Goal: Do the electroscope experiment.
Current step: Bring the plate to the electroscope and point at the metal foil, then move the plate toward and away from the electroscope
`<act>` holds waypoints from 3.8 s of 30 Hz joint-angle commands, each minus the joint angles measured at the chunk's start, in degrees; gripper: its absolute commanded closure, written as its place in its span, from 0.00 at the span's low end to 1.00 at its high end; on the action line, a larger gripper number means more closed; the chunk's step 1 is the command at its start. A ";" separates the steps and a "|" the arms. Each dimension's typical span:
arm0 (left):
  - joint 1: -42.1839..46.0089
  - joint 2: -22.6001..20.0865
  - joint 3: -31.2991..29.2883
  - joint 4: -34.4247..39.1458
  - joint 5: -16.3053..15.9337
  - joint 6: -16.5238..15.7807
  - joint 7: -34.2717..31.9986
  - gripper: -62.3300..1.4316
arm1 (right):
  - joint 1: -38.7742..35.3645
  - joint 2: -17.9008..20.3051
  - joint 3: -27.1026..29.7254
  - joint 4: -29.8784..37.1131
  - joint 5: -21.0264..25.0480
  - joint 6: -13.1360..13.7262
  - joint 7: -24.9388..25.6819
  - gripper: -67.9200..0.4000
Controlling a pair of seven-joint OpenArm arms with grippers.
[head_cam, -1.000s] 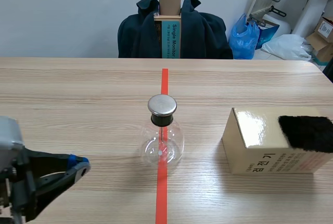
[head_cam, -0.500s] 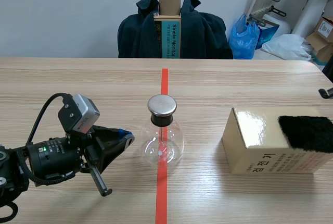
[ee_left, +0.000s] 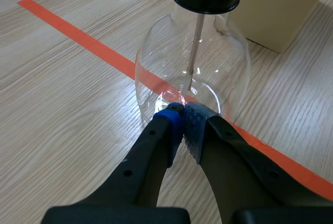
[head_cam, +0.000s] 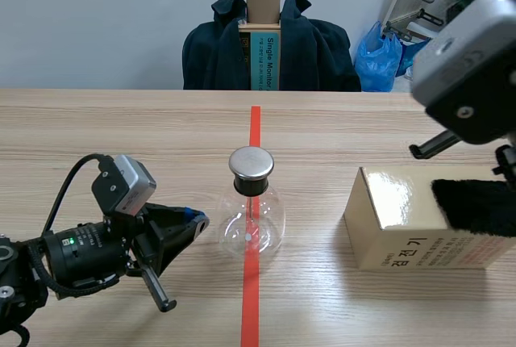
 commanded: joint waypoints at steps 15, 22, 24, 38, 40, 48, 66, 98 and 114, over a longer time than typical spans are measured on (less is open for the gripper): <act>-0.13 0.13 -0.07 0.72 -0.70 0.44 -1.40 0.95 | 6.62 0.61 -11.76 -21.22 -16.09 -1.07 -2.56 0.98; -0.13 0.13 -0.07 0.72 -0.70 0.44 -1.38 0.95 | 7.13 0.59 -12.09 -25.62 -20.92 -1.27 -2.69 0.98; -0.13 0.13 -0.07 0.72 -0.70 0.44 -1.38 0.95 | 7.13 0.61 -12.09 -26.10 -22.25 -1.27 -2.71 0.98; -0.13 0.13 -0.07 0.72 -0.70 0.44 -1.20 0.95 | 8.09 0.66 -11.98 -26.12 -24.72 -4.50 -1.68 0.98; -0.13 0.13 -0.07 0.72 -0.70 0.44 -1.20 0.95 | 8.07 0.66 -11.98 -26.12 -25.66 -4.52 -0.48 0.98; -0.13 0.13 -0.07 0.72 -0.70 0.44 -1.22 0.95 | 8.07 0.63 -11.98 -26.12 -27.15 -6.25 5.09 0.98; -0.13 0.13 -0.07 0.72 -0.70 0.44 -1.22 0.95 | 8.07 0.63 -11.98 -26.12 -29.09 -6.51 10.69 0.98; -0.13 0.13 -0.07 0.72 -0.70 0.44 -1.22 0.95 | 8.04 0.63 -11.98 -26.12 -29.09 -6.64 -13.73 0.98; -0.13 0.13 -0.07 0.72 -0.70 0.44 -1.25 0.95 | 8.04 0.63 -11.98 -26.12 -29.09 -6.67 6.32 0.98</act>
